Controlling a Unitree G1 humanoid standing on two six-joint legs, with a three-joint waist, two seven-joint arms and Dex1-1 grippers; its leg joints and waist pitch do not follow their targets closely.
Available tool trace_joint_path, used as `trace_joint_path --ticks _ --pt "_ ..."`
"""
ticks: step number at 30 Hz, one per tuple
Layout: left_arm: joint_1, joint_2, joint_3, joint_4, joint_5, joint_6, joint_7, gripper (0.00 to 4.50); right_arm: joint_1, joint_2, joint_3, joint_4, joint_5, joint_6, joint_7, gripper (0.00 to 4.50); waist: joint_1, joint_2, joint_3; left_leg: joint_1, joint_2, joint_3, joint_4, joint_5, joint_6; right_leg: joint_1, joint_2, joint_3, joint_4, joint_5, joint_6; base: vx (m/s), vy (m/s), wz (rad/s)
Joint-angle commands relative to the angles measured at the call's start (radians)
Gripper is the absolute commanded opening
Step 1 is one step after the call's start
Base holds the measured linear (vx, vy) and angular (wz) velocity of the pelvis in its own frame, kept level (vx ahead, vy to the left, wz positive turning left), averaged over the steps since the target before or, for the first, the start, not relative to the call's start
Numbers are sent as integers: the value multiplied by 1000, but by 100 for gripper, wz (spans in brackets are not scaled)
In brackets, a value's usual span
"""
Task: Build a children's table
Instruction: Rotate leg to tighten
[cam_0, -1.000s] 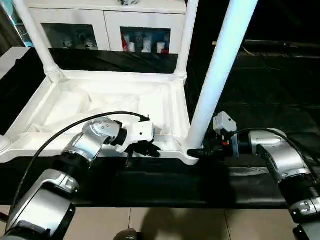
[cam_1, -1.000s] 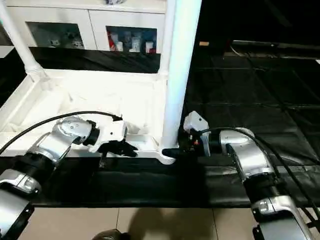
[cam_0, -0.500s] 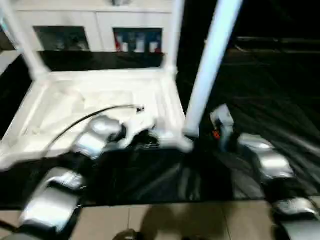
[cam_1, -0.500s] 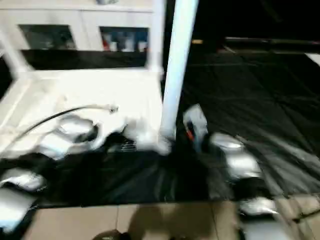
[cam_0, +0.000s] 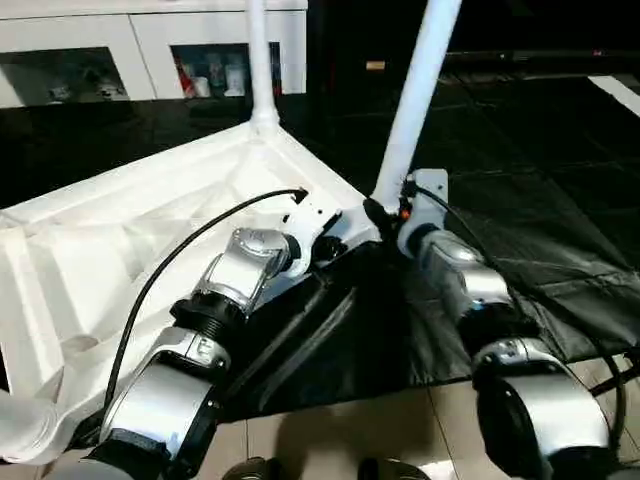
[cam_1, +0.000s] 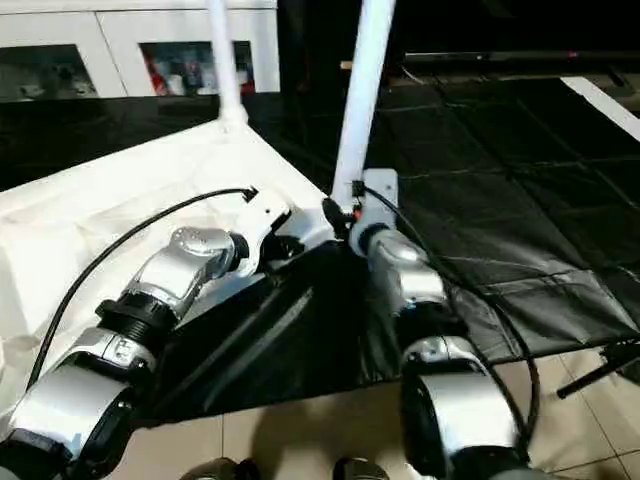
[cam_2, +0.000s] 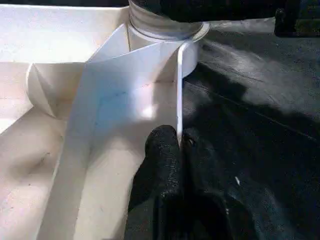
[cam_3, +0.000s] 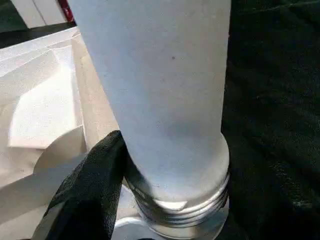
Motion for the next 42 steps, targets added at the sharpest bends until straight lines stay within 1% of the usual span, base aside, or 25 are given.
trace_joint_path --ticks 1,4,6,8,9,10,11,13,15,17,19,22,24,26,28,29,30,31,32,34,36,37,39,41,42 --pt "-41 -24 10 -73 -17 -23 23 0 58 61 28 138 -15 72 1 268 6 1 -61 20 149 -78 -98 -338 -43 24 -148 95 -72 -240 -222 0 0 0" --pt "-38 -20 9 -74 -14 -26 20 0 51 59 25 152 -21 69 -8 268 9 0 -62 21 148 -75 -96 -321 -33 26 -147 95 -71 -238 -225 0 0 0" --pt "-36 -16 7 -76 -13 -28 18 0 46 57 15 162 -18 68 -10 338 13 -2 -62 21 147 -75 -93 -316 -24 27 -150 95 -75 -274 -221 0 0 0" --pt "-34 -14 5 -77 -13 -28 15 0 42 56 0 167 -8 73 -15 338 14 -3 -63 23 148 -74 -93 -312 -22 28 -149 96 -76 -287 -219 0 0 0" --pt "-33 -10 4 -79 -14 -28 12 0 37 52 -13 172 -2 66 -18 359 18 -2 -65 23 148 -72 -93 -287 -16 28 -147 96 -74 -263 -219 0 0 0" --pt "-33 -9 4 -79 -14 -28 12 0 36 51 -13 173 -2 64 -19 359 17 -2 -65 21 150 -74 -96 -280 -16 30 -144 94 -70 -253 -221 0 0 0" --pt "-32 -3 2 -76 -14 -33 8 0 31 46 -18 177 -3 51 -21 374 16 1 -67 23 150 -72 -96 -274 -17 28 -140 92 -67 -232 -226 0 0 0" --pt "-32 1 -1 -72 -12 -39 4 0 29 43 -21 176 -2 44 -21 390 16 1 -69 21 150 -71 -96 -253 -11 32 -140 91 -61 -181 -239 0 0 0" --pt "-30 14 -6 -54 -7 -55 -6 0 31 32 -27 158 1 28 -5 412 15 2 -71 24 149 -69 -94 -254 -11 31 -139 91 -61 -175 -244 0 0 0" --pt "-29 19 -7 -47 -5 -60 -9 0 35 28 -28 146 2 20 9 425 16 2 -72 21 147 -68 -91 -252 -8 35 -143 92 -62 -184 -246 0 0 0" --pt "-26 31 -12 -28 0 -76 -21 0 60 16 -21 94 6 14 57 443 19 2 -74 21 148 -68 -89 -246 0 37 -144 92 -64 -187 -242 0 0 0" --pt "-28 48 -17 5 11 -100 -25 0 110 -6 5 5 0 17 109 443 22 0 -79 21 146 -66 -87 -200 22 40 -135 88 -55 -120 -248 0 0 0" --pt "-35 71 -21 53 24 -135 -29 0 190 -43 41 -118 -9 49 171 443 25 2 -83 20 145 -65 -82 -171 49 44 -138 87 -52 -79 -250 0 0 0" --pt "-38 78 -20 69 25 -147 -32 0 224 -61 51 -169 -10 59 191 443 26 0 -87 18 145 -67 -81 -159 63 48 -138 86 -50 -77 -247 0 0 0" --pt "-40 84 -21 78 26 -156 -35 0 252 -77 58 -216 -8 68 214 443 25 0 -88 12 144 -68 -77 -153 64 51 -142 86 -53 -94 -255 0 0 0" --pt "-41 94 -28 93 30 -175 -45 0 301 -106 64 -306 6 93 259 443 26 -4 -91 10 142 -69 -75 -142 76 57 -137 83 -53 -92 -245 0 0 0" --pt "-42 102 -33 104 33 -189 -53 0 335 -126 64 -372 25 117 298 443 28 1 -93 15 144 -67 -73 -133 84 49 -135 84 -50 -81 -246 0 0 0" --pt "-41 106 -35 108 34 -196 -58 0 354 -139 65 -410 38 130 321 443 31 2 -96 16 146 -67 -72 -126 85 51 -136 82 -48 -71 -246 0 0 0" --pt "-42 108 -36 113 34 -201 -61 0 363 -145 66 -430 45 137 330 443 32 0 -96 17 146 -66 -72 -120 92 51 -134 82 -48 -60 -244 0 0 0" --pt "-40 128 -48 134 36 -244 -103 0 438 -210 68 -588 101 178 419 443 33 2 -99 15 144 -66 -68 -99 106 52 -135 81 -43 -21 -252 0 0 0" --pt "-36 138 -54 133 37 -258 -127 0 458 -236 62 -632 117 185 446 443 38 -1 -106 12 144 -67 -61 -69 127 54 -135 80 -33 37 -251 0 0 0" --pt "-29 149 -64 127 40 -277 -152 0 472 -263 61 -661 114 179 464 443 36 -1 -107 5 142 -69 -59 -48 141 54 -135 77 -30 56 -257 0 0 0" --pt "-14 171 -80 114 42 -298 -203 0 490 -311 59 -697 107 158 504 443 39 -2 -105 6 139 -64 -53 -62 140 48 -135 77 -35 28 -261 0 0 0" --pt "-3 192 -95 107 44 -336 -255 0 502 -346 55 -736 100 165 524 443 46 1 -100 7 138 -62 -55 -103 116 47 -132 77 -45 -57 -247 0 0 0" --pt "4 202 -102 100 43 -350 -284 0 505 -365 56 -750 105 166 552 443 49 1 -100 9 139 -63 -55 -112 110 46 -132 77 -47 -74 -242 0 0 0"
